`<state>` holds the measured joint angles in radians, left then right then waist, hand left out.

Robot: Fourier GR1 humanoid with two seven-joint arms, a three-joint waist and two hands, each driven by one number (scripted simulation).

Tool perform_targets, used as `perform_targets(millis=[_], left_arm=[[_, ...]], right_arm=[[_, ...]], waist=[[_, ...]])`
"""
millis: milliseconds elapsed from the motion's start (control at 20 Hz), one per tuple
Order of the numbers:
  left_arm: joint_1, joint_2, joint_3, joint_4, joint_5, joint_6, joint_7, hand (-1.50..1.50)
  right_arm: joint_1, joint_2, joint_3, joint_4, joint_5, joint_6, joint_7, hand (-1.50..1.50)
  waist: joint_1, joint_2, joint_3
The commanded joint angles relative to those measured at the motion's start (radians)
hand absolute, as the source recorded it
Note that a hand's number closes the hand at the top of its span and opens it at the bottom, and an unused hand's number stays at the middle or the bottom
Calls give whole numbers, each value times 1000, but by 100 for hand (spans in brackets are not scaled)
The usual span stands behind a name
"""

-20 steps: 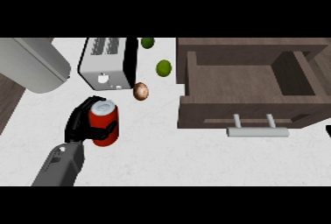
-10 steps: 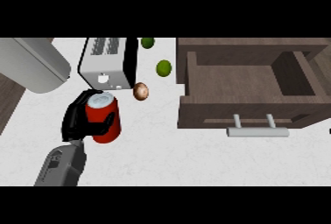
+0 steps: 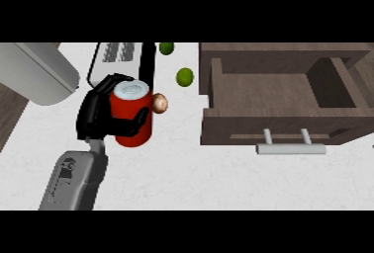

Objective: Pick up the can, place it into the drawer and close the drawer

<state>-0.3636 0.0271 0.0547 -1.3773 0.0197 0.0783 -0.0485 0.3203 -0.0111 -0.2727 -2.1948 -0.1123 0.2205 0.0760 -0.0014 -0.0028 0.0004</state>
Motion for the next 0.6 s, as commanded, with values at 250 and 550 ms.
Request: perform_targets(millis=[250,550], left_arm=[[-252,-27,-120,-19,-24,139,236,150],[-373,-27,-258,-8,-42,278,323,150]], right_arm=[[-3,-2,-23,-17,-21,9,12,-150],[-36,5,-11,5,11,-3,23,-150]], waist=[[-11,2,0],[-8,2,0]])
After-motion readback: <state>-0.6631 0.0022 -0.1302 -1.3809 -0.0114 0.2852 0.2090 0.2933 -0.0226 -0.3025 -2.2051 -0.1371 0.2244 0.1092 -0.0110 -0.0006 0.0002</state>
